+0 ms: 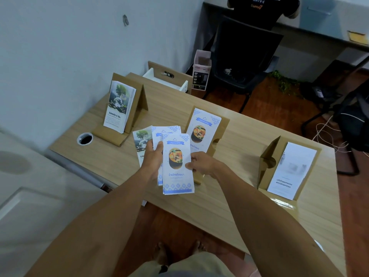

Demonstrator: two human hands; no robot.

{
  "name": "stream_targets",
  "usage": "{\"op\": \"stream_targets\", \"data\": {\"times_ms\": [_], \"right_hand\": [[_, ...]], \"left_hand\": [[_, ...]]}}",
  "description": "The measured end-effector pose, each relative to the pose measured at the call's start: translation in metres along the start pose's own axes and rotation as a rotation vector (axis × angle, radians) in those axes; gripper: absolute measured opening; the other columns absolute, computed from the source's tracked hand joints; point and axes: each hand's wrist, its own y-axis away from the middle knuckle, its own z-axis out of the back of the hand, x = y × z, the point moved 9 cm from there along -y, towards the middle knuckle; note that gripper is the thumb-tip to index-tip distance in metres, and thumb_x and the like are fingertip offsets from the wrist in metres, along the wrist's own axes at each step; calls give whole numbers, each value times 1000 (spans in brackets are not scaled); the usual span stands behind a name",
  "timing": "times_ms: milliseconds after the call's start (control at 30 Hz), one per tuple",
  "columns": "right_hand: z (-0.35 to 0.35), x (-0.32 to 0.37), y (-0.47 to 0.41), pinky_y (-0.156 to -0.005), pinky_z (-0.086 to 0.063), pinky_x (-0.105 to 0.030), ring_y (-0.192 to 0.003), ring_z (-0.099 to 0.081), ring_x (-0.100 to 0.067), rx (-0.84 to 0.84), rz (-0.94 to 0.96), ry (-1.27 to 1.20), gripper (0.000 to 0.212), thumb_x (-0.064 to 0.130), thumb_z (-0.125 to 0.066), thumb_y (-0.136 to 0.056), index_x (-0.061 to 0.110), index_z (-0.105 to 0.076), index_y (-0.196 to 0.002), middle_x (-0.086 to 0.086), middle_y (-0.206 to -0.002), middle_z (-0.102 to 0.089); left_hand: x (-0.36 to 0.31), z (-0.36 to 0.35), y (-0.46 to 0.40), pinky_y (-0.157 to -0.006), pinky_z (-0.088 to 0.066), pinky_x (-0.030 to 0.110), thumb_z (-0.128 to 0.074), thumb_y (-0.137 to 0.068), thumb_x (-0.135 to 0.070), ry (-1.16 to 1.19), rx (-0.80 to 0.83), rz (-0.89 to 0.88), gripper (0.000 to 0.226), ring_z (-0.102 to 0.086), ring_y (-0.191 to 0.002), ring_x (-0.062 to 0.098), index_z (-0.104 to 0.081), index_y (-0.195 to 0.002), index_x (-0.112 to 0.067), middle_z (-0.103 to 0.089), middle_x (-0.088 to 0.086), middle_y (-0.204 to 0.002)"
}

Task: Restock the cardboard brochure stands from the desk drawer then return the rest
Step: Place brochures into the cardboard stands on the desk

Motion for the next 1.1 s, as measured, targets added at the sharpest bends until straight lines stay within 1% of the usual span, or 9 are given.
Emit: {"op": "stream_targets", "data": {"times_ms": [67,167,233,300,467,567,767,900,1100], "right_hand": [[4,3,-2,-55,-46,-22,-72,-63,-12,-5,-7,17,5,14,-65,-96,15,-66,-92,2,-94,-71],[16,10,-2,-46,-39,-24,-56,-53,-16,-61,-21,4,17,7,-63,-93,11,-62,-77,-5,-69,-64],[33,20,-2,-49,-43,-28,-55,-53,-21,-167,38,-20,25,1,-56,-92,11,-61,-70,-9,-63,-63],[57,30,-1,-57,-48,-34,-62,-59,-28,-339,92,-39,21,-1,-51,-94,10,-62,-80,-15,-71,-67],[103,30,9,-66,-48,-31,-92,-61,-18,-760,146,-175,12,15,-49,-105,14,-57,-113,-2,-111,-66],[99,21,8,-72,-54,-35,-99,-64,-18,-799,152,-225,18,17,-48,-106,16,-58,-121,2,-116,-67],[78,-6,-2,-57,-40,-24,-93,-61,-21,-786,87,-138,9,17,-47,-105,15,-54,-109,-3,-108,-64],[67,-17,-4,-73,-44,-32,-96,-56,-18,-814,77,-135,10,17,-46,-104,16,-53,-111,-4,-113,-56],[63,-23,-7,-66,-40,-19,-95,-51,-12,-846,65,-110,12,17,-44,-105,13,-51,-114,-1,-114,-45]], "left_hand": [[-3,-2,-1,-76,-62,43,-46,-109,-36,-10,-8,-20,31,-73,-97,22,-43,-139,-30,-71,2,-115],[-8,-1,-3,-66,-60,36,-45,-109,-35,-30,-31,-73,29,-71,-90,19,-43,-137,-30,-68,5,-113],[-8,2,-5,-73,-63,44,-45,-109,-33,-57,-55,-94,26,-70,-92,24,-45,-134,-30,-67,8,-117],[-6,7,-8,-81,-62,52,-46,-108,-34,-74,-78,-87,20,-70,-99,29,-45,-128,-35,-65,7,-120],[4,22,-10,-73,-63,46,-49,-107,-35,-92,-103,-62,28,-72,-97,24,-45,-135,-33,-65,3,-115],[9,29,-11,-61,-59,34,-49,-107,-37,-120,-124,-67,30,-72,-91,19,-44,-137,-33,-66,2,-114],[10,29,-11,-67,-64,43,-50,-107,-35,-91,-98,-80,26,-74,-91,21,-45,-132,-37,-67,-1,-113],[11,30,-8,-62,-62,35,-50,-106,-37,-120,-86,-73,32,-73,-97,21,-44,-137,-37,-66,-2,-117],[15,35,-8,-67,-63,37,-51,-106,-39,-160,-88,-70,28,-72,-101,22,-44,-134,-38,-66,0,-122]]}}
